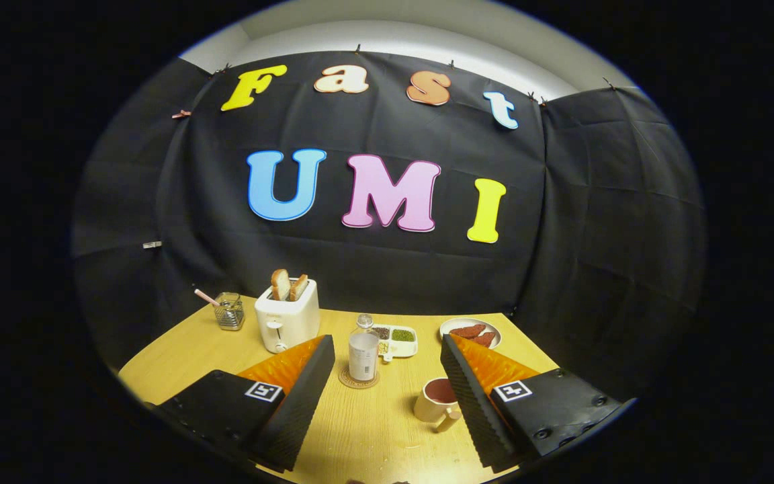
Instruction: Take the bottle from table, then pour the juice into the cup, finally place the bottle on the coaster
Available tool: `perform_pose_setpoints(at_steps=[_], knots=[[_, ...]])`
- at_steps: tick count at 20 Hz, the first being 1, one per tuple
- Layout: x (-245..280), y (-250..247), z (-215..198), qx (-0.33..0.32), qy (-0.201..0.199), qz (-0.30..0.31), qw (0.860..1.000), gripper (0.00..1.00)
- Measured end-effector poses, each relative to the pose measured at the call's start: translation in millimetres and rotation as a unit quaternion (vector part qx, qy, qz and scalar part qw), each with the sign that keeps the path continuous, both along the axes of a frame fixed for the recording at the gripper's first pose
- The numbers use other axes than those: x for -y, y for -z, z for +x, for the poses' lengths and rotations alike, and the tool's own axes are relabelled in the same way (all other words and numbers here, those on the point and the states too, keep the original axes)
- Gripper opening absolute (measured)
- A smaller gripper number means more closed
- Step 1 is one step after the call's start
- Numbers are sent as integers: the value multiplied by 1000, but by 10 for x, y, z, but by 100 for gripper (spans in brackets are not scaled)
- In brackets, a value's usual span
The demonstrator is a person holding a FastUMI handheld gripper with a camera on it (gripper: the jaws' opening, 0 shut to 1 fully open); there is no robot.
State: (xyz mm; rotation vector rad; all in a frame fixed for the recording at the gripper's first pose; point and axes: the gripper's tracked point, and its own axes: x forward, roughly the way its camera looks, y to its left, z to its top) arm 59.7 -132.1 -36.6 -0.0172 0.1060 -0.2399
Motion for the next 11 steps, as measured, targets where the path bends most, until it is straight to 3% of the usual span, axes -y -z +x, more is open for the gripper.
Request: perform_pose_setpoints(at_steps=[5,11], knots=[[-130,-217,-519,10,-46,-10,999,98],[-237,-408,-859,27,-51,-13,998,98]])
